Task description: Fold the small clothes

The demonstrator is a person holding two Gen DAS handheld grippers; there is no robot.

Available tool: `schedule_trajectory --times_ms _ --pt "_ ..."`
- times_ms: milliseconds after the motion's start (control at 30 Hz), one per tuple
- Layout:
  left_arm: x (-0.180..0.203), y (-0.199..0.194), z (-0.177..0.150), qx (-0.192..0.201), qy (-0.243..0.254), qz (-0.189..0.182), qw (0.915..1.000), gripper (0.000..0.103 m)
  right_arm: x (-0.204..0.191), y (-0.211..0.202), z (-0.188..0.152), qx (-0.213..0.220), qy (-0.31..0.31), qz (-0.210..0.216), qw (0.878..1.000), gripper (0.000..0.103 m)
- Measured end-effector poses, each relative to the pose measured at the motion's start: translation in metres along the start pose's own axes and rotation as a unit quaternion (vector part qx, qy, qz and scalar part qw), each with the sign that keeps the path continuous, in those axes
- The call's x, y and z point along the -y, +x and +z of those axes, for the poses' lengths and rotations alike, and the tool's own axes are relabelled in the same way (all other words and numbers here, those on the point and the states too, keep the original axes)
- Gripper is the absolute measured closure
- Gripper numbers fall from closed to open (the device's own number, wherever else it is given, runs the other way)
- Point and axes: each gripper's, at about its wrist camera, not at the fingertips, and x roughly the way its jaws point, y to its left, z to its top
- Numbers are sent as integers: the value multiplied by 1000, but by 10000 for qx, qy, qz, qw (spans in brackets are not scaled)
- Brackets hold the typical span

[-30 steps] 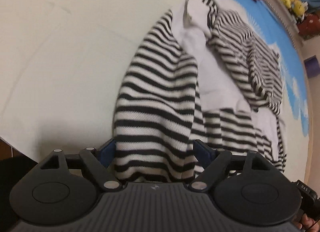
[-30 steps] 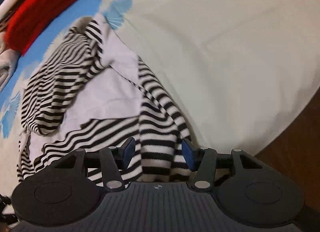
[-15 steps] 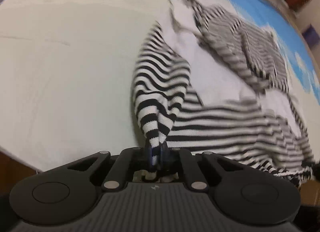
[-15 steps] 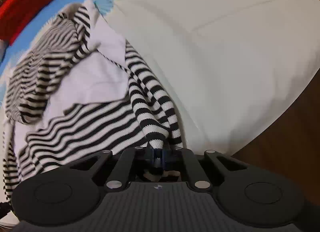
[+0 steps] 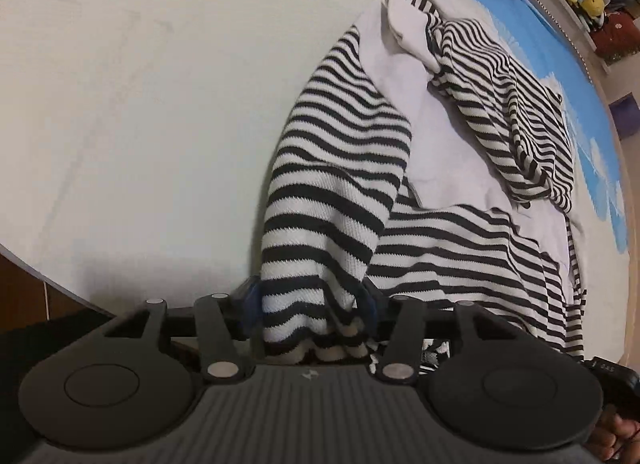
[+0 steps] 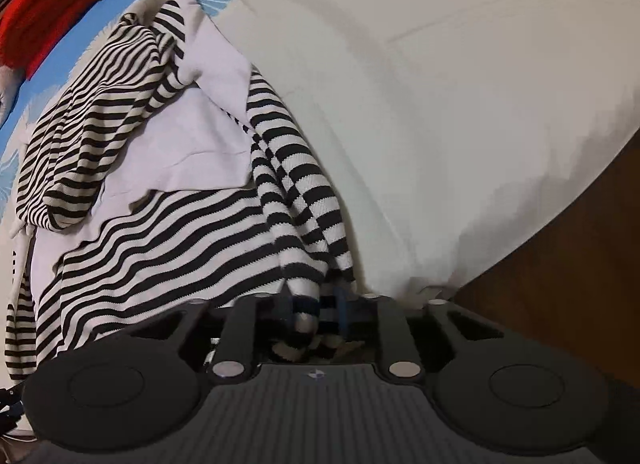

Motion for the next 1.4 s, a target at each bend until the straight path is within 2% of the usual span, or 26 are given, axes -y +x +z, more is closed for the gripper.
schedule_trajectory --times_ms 133,200,267,333,367,400,500,533,600,733,800,833,900,1000,1100,1200,1400 --pt "8 8 -6 -64 212 147 9996 49 -7 5 -4 30 -248 -81 9997 80" --pt "13 8 -9 -46 415 237 9988 54 -9 5 -6 57 -307 -101 9995 80" --pt "16 10 -12 -8 585 243 9980 87 -8 3 -9 30 -312 -74 9995 80" --pt "19 6 -15 75 686 192 9974 93 -9 2 -12 6 -371 -13 9993 81" --pt "21 5 -17 134 762 218 9968 93 -11 0 -13 34 -440 55 9990 91" --pt "22 3 -19 175 800 236 9964 93 -11 -3 -14 76 -493 103 9987 96" --pt "18 1 -23 181 617 130 9978 89 -9 -10 -11 185 -407 198 9988 97" --pt "16 1 -24 151 543 90 9984 84 -7 -10 -10 174 -323 210 9991 97" --pt "14 1 -25 107 518 71 9986 82 -6 -7 -10 117 -254 138 9995 95" --pt "14 0 -26 158 546 70 9984 80 -13 -1 -12 56 -558 13 9984 93" --pt "14 -2 -27 225 562 69 9981 83 -13 -1 -12 74 -595 7 9982 93" --pt "16 -3 -28 275 608 50 9978 92 -12 -2 -12 81 -572 30 9983 93" --pt "22 -9 -29 452 793 19 9958 94 -12 -3 -12 152 -552 112 9983 98" --pt "31 -25 -29 844 1098 39 9904 95 -13 -15 -11 499 -553 289 9968 99" --pt "35 -48 -25 1112 1211 -168 9863 95 -13 -35 -11 930 -539 563 9926 100" --pt "40 -83 -22 1436 1481 -386 9777 95 -13 -65 -9 1395 -591 863 9847 100" --pt "36 -156 -31 1518 1709 -867 9697 95 -6 -134 -21 1930 -876 1532 9652 100"
